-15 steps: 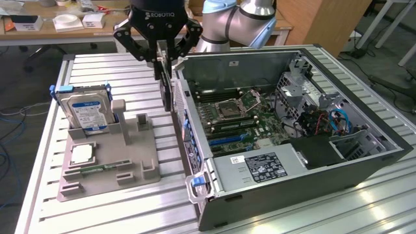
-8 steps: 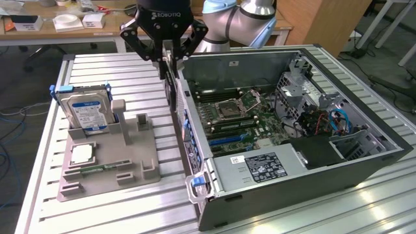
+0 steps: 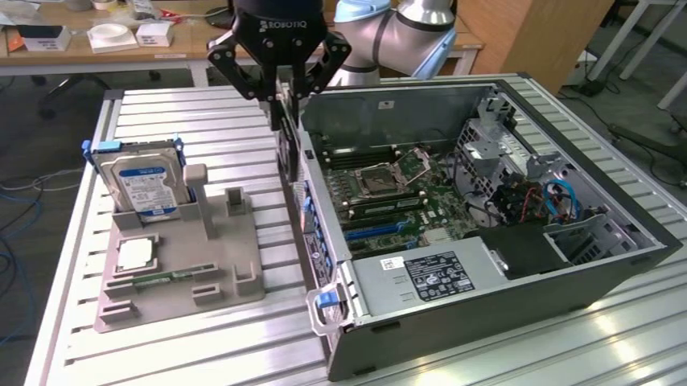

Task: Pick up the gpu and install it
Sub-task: 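Pick up the gpu and move the gpu toward the slot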

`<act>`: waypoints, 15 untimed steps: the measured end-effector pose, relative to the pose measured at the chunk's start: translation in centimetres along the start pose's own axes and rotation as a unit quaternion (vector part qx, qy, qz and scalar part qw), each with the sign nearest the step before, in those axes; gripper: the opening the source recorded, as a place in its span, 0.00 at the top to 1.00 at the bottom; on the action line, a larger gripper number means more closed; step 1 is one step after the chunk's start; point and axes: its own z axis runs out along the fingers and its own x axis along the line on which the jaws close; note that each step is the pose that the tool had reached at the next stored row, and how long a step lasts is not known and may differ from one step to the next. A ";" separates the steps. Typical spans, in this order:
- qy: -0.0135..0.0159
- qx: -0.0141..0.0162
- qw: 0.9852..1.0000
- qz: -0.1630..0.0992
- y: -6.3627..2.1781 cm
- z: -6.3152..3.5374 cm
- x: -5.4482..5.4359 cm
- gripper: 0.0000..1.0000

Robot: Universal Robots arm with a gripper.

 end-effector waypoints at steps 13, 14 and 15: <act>0.000 0.000 1.000 0.000 -0.03 0.01 -0.9 0.74; 0.000 0.000 1.000 0.000 -0.03 0.01 -1.0 0.74; 0.000 0.000 1.000 0.000 -0.03 0.02 -1.1 0.74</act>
